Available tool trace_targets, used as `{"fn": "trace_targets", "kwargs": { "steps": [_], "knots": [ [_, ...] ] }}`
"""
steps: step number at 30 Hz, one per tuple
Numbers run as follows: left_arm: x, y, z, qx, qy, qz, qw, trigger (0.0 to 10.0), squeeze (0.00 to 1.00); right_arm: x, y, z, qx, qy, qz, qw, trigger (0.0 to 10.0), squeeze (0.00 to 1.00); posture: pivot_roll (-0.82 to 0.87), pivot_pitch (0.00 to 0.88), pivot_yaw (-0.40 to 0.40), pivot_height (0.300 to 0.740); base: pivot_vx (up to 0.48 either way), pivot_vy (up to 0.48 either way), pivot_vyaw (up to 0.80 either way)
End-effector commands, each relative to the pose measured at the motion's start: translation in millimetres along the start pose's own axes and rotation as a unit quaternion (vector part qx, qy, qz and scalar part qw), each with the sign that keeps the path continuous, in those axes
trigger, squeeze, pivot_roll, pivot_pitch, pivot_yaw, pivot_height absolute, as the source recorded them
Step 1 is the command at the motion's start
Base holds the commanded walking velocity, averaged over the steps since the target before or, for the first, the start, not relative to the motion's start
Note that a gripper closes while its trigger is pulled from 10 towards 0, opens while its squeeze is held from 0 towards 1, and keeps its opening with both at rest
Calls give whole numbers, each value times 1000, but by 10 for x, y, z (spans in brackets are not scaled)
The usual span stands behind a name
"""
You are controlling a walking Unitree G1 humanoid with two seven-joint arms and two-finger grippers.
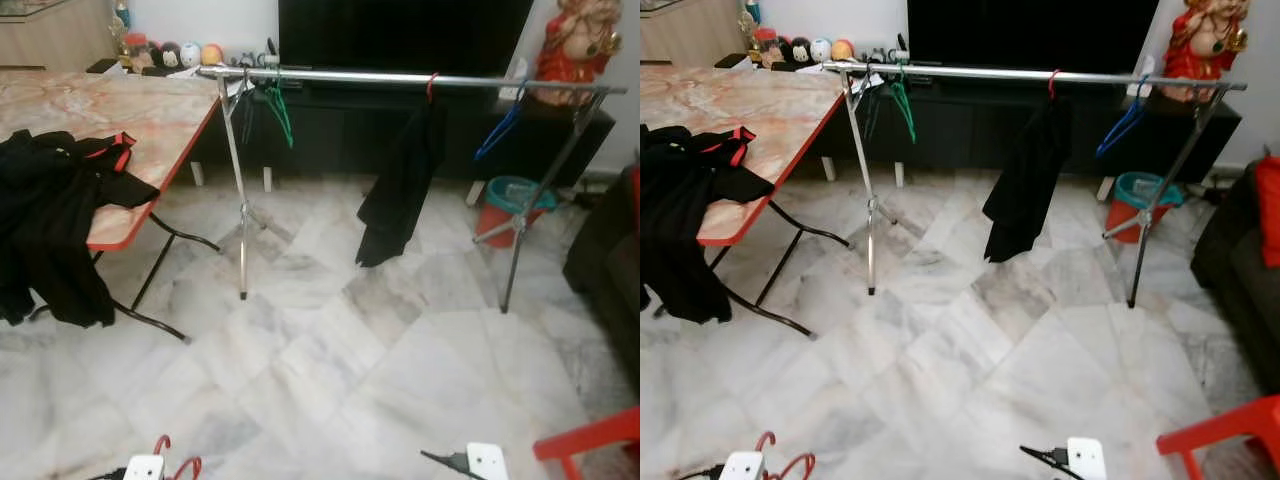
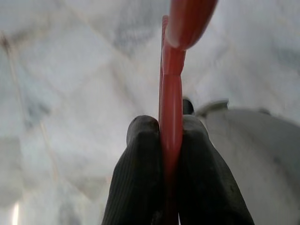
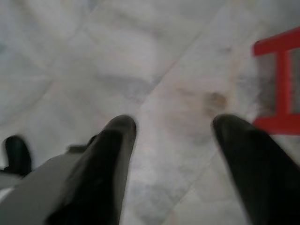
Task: Hang hanger
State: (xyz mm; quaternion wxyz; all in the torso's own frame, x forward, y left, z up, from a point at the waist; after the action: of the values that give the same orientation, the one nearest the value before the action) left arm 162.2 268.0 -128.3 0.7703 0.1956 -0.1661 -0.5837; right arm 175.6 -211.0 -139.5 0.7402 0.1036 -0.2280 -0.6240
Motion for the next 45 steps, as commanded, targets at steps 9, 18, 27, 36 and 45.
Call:
{"fn": "trace_targets", "kwargs": {
  "steps": [9, 18, 27, 36, 45],
  "knots": [
    [-15, -85, 8, -12, 6, 10, 1000, 10000, 0, 13, -43, 4, -6, -1, 5, 1000, 10000, 0, -78, 0, -38, 732, 0, 0, 0],
    [-18, -94, 10, -12, 5, 10, 1000, 10000, 0, 2, -53, 6, -7, 1, 6, 1000, 10000, 0, -81, 0, -35, 732, 252, 0, 0],
    [-8, -106, 11, -15, 0, 4, 1000, 10000, 0, -2, -73, 7, -11, 3, 10, 1000, 10000, 0, -77, 0, -36, 732, 260, 0, -408],
    [-4, -103, 10, -16, -1, 2, 1000, 10000, 0, 5, -68, 6, -11, 0, 9, 1000, 10000, 0, -77, 0, -36, 732, 274, 0, 0],
    [0, -83, 7, -14, -2, 0, 1000, 10000, 0, 11, -54, 4, -10, -2, 7, 1000, 10000, 0, -74, 0, -37, 732, 281, 0, 0]
  ]
}}
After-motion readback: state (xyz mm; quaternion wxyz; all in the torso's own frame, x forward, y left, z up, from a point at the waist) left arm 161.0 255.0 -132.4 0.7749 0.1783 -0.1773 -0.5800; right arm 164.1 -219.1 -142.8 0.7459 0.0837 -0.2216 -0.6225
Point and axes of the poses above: a point about 5 cm out from each wrist's last joint towards the gripper, its own z axis pointing back from the gripper into the wrist, its own y axis along the axis of the wrist's last joint, x = y × z, the point moved 5 cm from there along -z, pointing out of the wrist towards the gripper, and after that the axes turned 15 degrees about z, right-handed, at the moved point
